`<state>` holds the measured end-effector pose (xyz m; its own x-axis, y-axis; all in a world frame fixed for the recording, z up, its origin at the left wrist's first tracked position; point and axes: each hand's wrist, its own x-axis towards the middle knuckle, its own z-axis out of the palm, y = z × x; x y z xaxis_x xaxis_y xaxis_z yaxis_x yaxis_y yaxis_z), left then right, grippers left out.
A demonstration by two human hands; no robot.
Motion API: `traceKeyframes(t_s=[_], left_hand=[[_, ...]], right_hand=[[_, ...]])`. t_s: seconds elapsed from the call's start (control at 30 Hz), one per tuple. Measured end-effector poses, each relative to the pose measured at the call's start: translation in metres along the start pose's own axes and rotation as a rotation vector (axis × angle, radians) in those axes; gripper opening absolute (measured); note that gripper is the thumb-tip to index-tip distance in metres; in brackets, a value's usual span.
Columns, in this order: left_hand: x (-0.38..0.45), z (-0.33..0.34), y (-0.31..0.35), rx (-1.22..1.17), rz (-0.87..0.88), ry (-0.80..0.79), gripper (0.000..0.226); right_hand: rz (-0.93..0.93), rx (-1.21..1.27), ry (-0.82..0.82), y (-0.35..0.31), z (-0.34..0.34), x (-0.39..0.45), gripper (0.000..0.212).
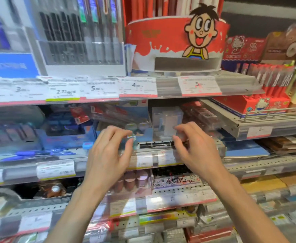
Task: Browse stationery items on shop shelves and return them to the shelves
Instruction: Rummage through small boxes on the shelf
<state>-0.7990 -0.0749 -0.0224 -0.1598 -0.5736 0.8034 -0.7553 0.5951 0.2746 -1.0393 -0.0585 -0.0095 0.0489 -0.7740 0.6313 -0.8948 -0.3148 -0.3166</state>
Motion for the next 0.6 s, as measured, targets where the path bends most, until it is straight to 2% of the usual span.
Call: traceKeyframes(t_s=[0.2, 0.37, 0.5, 0.6], left_hand=[[0.018, -0.037, -0.048, 0.293, -0.107, 0.097, 0.021], [0.031, -0.049, -0.079, 0.365, -0.201, 0.038, 0.04], [0.045, -0.039, -0.093, 0.416, -0.15, 0.008, 0.043], [0.057, -0.03, -0.094, 0.438, -0.174, -0.132, 0.049]], right_hand=[[-0.071, -0.092, -0.068, -0.039, 0.022, 0.034, 0.023], [-0.082, -0.051, -0.182, -0.058, 0.036, 0.058, 0.025], [-0.099, -0.017, -0.218, -0.064, 0.049, 0.071, 0.031], [-0.111, -0.022, -0.24, -0.068, 0.056, 0.069, 0.03]])
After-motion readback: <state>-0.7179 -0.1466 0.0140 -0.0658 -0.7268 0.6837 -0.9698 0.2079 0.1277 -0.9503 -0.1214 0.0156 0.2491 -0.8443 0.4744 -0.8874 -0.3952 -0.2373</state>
